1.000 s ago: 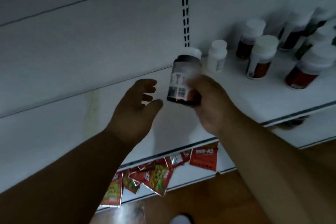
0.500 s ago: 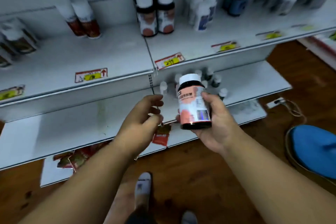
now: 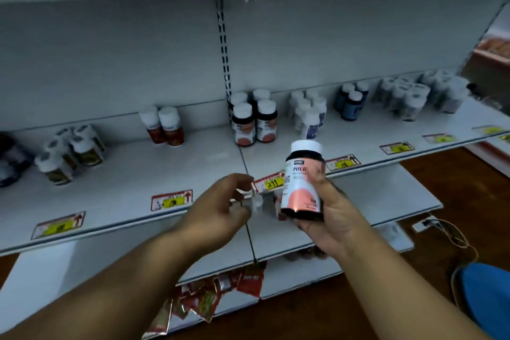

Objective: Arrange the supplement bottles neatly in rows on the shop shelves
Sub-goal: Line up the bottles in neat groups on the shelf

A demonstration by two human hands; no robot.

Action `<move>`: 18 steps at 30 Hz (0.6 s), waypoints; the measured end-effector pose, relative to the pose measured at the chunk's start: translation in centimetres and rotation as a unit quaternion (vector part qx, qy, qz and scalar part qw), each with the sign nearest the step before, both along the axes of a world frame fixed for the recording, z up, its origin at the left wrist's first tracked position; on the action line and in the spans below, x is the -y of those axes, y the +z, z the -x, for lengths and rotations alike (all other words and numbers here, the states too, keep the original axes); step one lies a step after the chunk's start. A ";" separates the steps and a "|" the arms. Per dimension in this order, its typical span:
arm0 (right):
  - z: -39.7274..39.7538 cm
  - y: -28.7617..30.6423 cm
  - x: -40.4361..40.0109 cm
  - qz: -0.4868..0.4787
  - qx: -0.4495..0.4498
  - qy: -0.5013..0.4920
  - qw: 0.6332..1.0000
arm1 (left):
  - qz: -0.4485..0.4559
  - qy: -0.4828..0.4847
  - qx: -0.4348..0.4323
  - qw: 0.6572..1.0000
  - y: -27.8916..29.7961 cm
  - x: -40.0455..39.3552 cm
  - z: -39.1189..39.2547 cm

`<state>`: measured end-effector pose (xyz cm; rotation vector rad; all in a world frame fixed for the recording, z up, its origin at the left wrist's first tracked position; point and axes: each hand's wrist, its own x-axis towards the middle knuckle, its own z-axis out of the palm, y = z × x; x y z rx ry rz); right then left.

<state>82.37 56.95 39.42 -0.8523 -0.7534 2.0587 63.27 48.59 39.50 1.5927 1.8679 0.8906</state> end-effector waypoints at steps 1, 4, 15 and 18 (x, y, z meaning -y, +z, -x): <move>0.6 0.1 -0.7 -0.014 0.024 -0.002 1.000 | -0.004 -0.002 -0.016 1.000 -0.2 -0.8 0.6; 2.0 -0.2 -3.2 -0.080 0.129 0.015 0.988 | -0.002 0.026 -0.066 0.997 -1.5 -3.8 2.4; 8.9 -3.3 -17.1 -0.401 0.335 0.135 0.842 | 0.130 0.072 -0.170 0.974 -7.4 -15.2 6.9; 10.2 -4.3 -18.8 -0.440 0.336 0.173 0.815 | 0.150 0.066 -0.227 0.960 -7.7 -16.6 7.2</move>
